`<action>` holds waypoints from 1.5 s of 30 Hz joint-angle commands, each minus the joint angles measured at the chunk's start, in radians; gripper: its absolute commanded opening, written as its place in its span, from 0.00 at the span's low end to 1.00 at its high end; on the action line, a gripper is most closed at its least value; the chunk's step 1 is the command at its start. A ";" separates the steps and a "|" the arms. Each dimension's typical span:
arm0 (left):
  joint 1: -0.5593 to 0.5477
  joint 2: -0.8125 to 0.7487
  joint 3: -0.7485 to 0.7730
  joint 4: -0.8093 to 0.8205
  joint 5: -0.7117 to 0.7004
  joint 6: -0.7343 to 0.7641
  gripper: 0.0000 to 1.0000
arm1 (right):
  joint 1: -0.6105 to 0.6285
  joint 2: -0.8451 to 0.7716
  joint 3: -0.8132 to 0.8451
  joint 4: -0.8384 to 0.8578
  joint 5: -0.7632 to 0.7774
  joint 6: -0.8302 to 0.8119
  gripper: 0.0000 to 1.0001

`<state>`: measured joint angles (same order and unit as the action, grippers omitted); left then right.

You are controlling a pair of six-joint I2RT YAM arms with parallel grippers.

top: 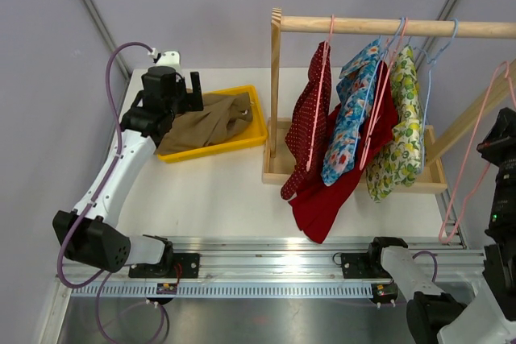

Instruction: Remove the skirt from the hanger

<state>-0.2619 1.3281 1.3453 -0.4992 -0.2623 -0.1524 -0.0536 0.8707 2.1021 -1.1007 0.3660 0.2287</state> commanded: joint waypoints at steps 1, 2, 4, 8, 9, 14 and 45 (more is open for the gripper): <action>-0.003 -0.038 -0.009 0.050 0.031 -0.016 0.99 | 0.011 0.053 -0.030 0.225 0.096 -0.095 0.00; -0.003 -0.041 -0.009 0.050 0.032 -0.018 0.99 | 0.011 0.074 -0.034 0.272 0.096 -0.107 0.00; -0.003 -0.044 -0.011 0.050 0.032 -0.016 0.99 | 0.011 0.094 -0.071 0.330 0.074 -0.127 0.00; -0.003 -0.056 -0.012 0.051 0.028 -0.013 0.99 | 0.012 0.189 -0.087 0.439 0.027 -0.172 0.00; -0.003 -0.058 -0.012 0.050 0.029 -0.010 0.99 | 0.011 0.204 -0.085 0.453 -0.004 -0.184 0.00; -0.003 -0.067 -0.012 0.048 0.024 -0.007 0.99 | 0.009 0.287 -0.102 0.525 -0.096 -0.308 0.00; -0.003 -0.081 -0.017 0.045 0.071 -0.012 0.99 | -0.249 0.261 -0.350 0.455 -0.062 -0.097 0.67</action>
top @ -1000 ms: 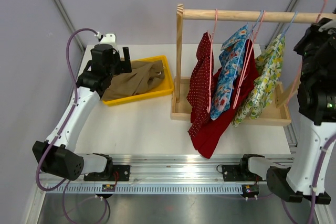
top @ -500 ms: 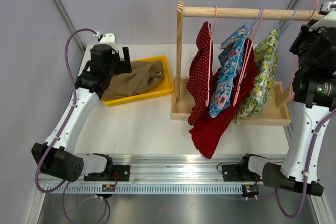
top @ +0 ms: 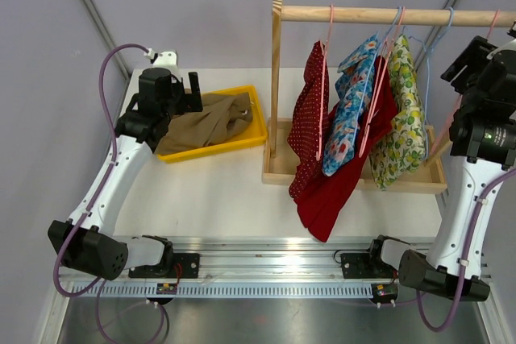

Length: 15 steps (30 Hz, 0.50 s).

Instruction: Remove the skirt from the hanger

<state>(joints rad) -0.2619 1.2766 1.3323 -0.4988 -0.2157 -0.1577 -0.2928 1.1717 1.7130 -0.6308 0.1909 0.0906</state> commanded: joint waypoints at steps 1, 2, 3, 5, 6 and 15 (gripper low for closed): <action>-0.003 -0.028 -0.002 0.045 0.024 -0.006 0.99 | -0.011 -0.056 0.045 -0.023 0.122 0.049 0.83; -0.003 -0.028 -0.004 0.046 0.024 -0.008 0.99 | -0.009 -0.067 0.054 -0.024 0.146 0.052 0.99; -0.003 -0.029 -0.002 0.046 0.025 -0.008 0.99 | -0.009 -0.075 0.059 -0.024 0.163 0.055 0.99; -0.003 -0.029 -0.002 0.045 0.029 -0.008 0.99 | -0.009 -0.105 0.086 -0.029 0.192 0.072 0.99; -0.003 -0.031 -0.002 0.045 0.029 -0.008 0.99 | -0.009 -0.113 0.097 -0.029 0.191 0.077 0.99; -0.003 -0.042 -0.004 0.043 0.024 -0.005 0.99 | -0.009 -0.106 0.252 -0.078 -0.338 0.164 0.98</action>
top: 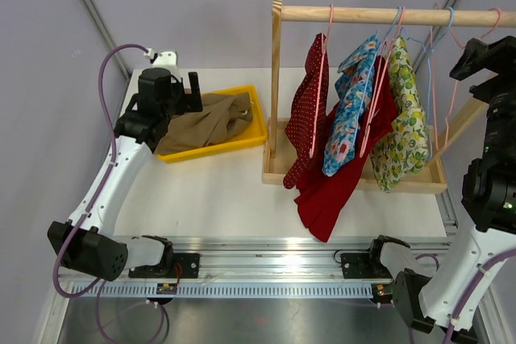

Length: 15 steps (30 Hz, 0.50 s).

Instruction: Remove the skirt from the hanger

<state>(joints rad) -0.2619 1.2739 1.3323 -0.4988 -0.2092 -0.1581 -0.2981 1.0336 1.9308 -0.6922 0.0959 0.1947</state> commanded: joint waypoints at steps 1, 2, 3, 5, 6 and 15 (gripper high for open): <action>-0.003 -0.039 -0.005 0.045 0.016 -0.004 0.99 | -0.004 0.045 0.033 -0.020 -0.269 0.067 0.97; -0.003 -0.041 -0.005 0.045 0.016 -0.004 0.99 | -0.004 0.048 0.025 -0.023 -0.300 0.074 0.97; -0.003 -0.041 -0.007 0.045 0.016 -0.004 0.99 | -0.004 0.052 0.016 -0.021 -0.306 0.083 0.96; -0.003 -0.042 -0.008 0.045 0.016 -0.004 0.99 | -0.004 0.057 -0.018 -0.026 -0.317 0.089 0.94; -0.003 -0.044 -0.010 0.048 0.016 -0.003 0.99 | -0.004 0.059 -0.042 -0.027 -0.323 0.092 0.93; -0.003 -0.048 -0.010 0.046 0.011 -0.001 0.99 | -0.004 0.080 -0.171 -0.018 -0.393 0.104 0.82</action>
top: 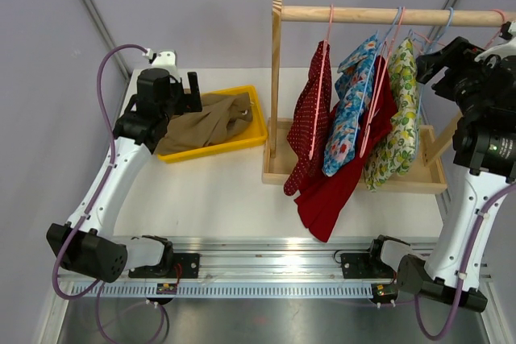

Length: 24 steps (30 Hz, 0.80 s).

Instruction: Remove the skirt from the hanger

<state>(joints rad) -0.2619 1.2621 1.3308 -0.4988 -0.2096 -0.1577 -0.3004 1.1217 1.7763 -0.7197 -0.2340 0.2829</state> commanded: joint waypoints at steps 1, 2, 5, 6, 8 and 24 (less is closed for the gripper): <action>-0.003 -0.036 -0.007 0.046 0.010 0.000 0.99 | -0.002 -0.007 -0.037 0.012 -0.073 0.019 0.81; -0.003 -0.036 -0.008 0.045 0.009 0.000 0.99 | -0.002 -0.005 -0.044 0.014 -0.086 0.022 0.79; -0.003 -0.038 -0.007 0.043 0.004 0.001 0.99 | -0.002 -0.006 -0.070 0.019 -0.096 0.024 0.66; -0.003 -0.038 -0.007 0.045 0.006 0.001 0.99 | -0.002 -0.011 -0.081 0.022 -0.094 0.027 0.51; -0.003 -0.038 -0.007 0.043 0.007 0.001 0.99 | -0.002 -0.017 -0.087 0.022 -0.096 0.030 0.32; -0.097 -0.044 0.148 0.002 0.006 0.076 0.99 | -0.002 0.061 0.347 -0.053 -0.134 0.110 0.00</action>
<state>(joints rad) -0.2878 1.2499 1.3674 -0.5266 -0.2123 -0.1284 -0.3004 1.2236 2.0346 -0.8524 -0.3386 0.3511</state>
